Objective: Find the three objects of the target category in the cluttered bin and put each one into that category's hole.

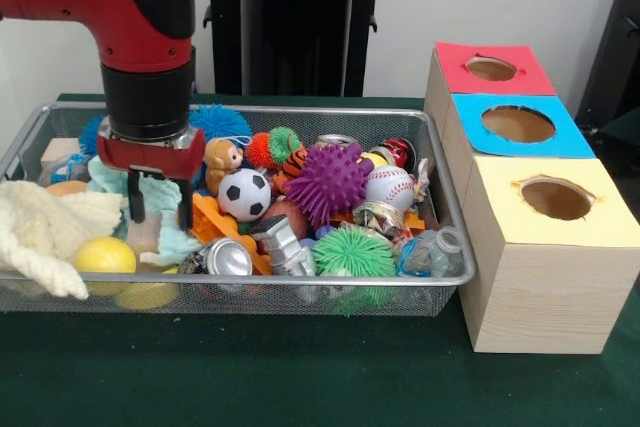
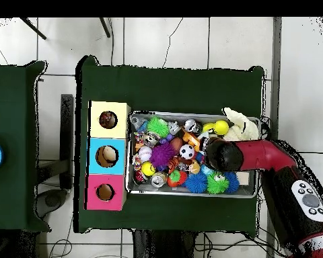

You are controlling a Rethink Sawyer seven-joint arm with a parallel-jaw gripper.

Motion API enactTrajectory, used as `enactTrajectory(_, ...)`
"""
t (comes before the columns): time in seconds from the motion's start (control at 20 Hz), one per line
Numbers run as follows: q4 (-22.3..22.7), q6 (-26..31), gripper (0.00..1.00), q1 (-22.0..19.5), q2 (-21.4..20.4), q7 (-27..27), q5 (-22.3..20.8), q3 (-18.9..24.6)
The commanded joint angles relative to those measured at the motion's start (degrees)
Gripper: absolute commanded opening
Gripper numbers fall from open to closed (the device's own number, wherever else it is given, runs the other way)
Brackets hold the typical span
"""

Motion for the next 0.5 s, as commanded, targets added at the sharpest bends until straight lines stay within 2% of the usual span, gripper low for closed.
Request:
enactTrajectory(0.05, 2.99, 3.6, 1.0, -4.12, 3.62, -15.73, -2.84, 0.5)
enactTrajectory(0.5, 6.66, 2.72, 1.0, -7.07, 2.51, -16.7, -4.44, 0.7)
